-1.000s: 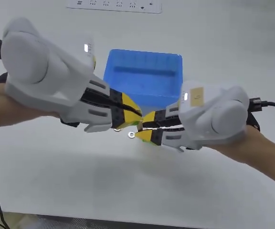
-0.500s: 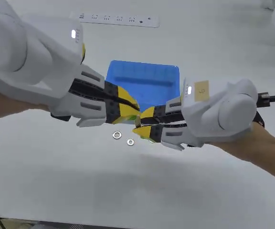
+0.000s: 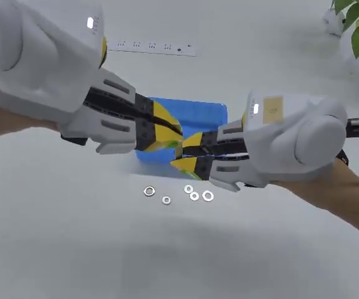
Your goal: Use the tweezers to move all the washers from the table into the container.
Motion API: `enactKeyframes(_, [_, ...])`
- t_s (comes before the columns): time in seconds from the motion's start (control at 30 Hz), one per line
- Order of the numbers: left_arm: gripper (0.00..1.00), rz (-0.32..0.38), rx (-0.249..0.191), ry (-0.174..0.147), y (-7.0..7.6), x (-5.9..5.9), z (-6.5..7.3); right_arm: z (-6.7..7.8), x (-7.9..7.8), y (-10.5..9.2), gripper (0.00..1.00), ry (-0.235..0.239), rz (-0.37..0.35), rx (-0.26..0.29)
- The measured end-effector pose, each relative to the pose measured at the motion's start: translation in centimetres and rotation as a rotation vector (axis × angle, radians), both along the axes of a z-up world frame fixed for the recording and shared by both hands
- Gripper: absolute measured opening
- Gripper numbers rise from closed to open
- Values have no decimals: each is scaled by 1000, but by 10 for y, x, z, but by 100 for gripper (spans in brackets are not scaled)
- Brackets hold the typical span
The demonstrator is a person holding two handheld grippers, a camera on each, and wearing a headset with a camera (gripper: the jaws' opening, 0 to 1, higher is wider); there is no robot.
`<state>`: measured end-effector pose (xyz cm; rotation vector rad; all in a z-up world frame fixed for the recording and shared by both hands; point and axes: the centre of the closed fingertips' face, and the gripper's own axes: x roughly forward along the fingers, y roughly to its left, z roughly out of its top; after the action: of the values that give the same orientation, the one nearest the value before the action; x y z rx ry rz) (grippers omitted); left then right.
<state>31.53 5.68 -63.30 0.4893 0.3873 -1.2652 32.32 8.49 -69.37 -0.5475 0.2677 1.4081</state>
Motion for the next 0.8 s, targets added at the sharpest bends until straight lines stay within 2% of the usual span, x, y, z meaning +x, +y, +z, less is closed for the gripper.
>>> enactKeyframes(0.17, [6,-4,-12,-24,-1,7,9,9,9,-3,9,-24,-9,0])
enactKeyframes(0.33, [6,0,-16,-62,0,19,22,24,26,1,9,-59,-18,13])
enactKeyframes(0.47, [6,4,-22,-76,2,29,26,30,38,4,9,-80,-17,11])
enactKeyframes(0.53, [6,7,-25,-82,3,36,28,31,44,5,9,-85,-15,10])
enactKeyframes(0.63, [6,15,-31,-78,6,51,24,28,51,6,9,-87,-11,0])
enactKeyframes(0.8, [6,20,-27,-69,7,60,15,19,59,6,9,-81,1,-21])
